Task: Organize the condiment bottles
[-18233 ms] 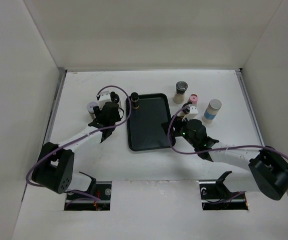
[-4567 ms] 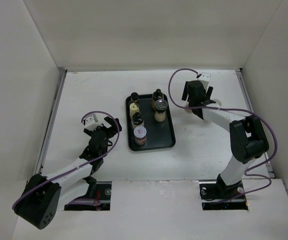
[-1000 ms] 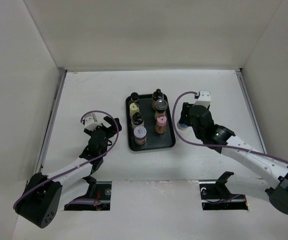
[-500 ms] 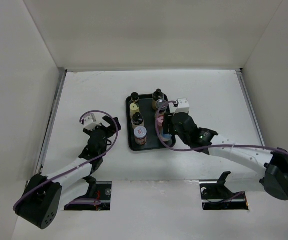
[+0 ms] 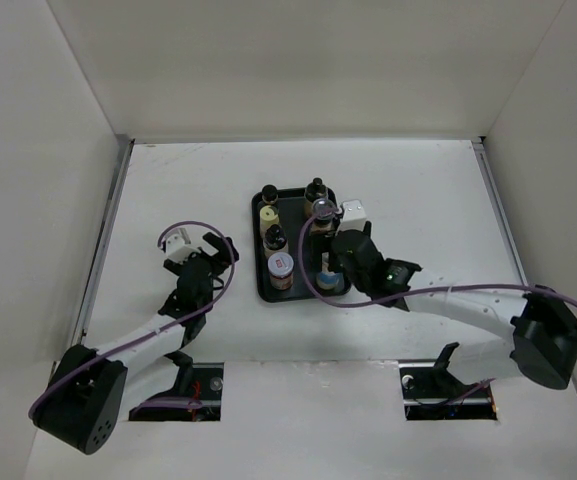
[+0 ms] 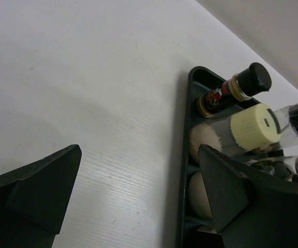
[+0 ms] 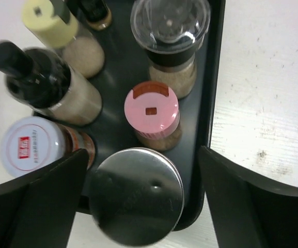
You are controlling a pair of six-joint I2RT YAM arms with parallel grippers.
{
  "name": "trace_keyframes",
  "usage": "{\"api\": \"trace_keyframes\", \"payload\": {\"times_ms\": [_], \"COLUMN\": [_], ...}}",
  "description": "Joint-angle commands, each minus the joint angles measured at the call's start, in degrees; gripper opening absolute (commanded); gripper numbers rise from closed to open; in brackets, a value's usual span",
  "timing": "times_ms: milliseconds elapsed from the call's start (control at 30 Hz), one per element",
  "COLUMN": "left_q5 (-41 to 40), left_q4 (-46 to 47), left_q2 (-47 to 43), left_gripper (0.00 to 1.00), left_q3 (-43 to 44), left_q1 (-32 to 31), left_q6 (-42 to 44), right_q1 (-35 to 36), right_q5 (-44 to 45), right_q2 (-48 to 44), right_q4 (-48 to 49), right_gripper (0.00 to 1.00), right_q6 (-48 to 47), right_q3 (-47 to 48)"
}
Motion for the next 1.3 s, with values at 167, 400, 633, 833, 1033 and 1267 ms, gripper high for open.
{"api": "trace_keyframes", "payload": {"times_ms": [167, 400, 633, 833, 1033, 1267], "left_q5": [-4.23, -6.17, -6.00, -6.08, -5.65, -5.64], "left_q4": [-1.50, -8.17, -9.76, -9.67, -9.06, -8.80], "left_q2": [-0.50, 1.52, 4.95, 8.37, 11.54, 10.75], "left_gripper": [1.00, 1.00, 1.00, 1.00, 1.00, 1.00], "left_q3": [2.08, 5.86, 7.88, 9.90, 11.05, 10.52], "left_q1": [0.28, -0.25, -0.69, -1.48, -2.36, -2.10], "left_q6": [-1.21, -1.21, -1.30, -1.30, -1.30, -1.13], "right_q1": [-1.94, -17.92, -31.91, -34.03, -34.56, -34.38], "right_q5": [3.48, 6.21, -3.62, -4.25, -3.72, -3.10], "right_q2": [-13.96, -23.20, -19.61, -19.51, -17.76, -18.02], "right_q4": [5.56, 14.07, 21.11, 24.02, 24.55, 24.46], "right_gripper": [1.00, 1.00, 1.00, 1.00, 1.00, 1.00], "right_q6": [-0.35, 8.68, 20.30, 20.48, 20.13, 19.52], "right_q3": [-3.49, -12.80, -21.69, -24.15, -24.59, -24.16]}}
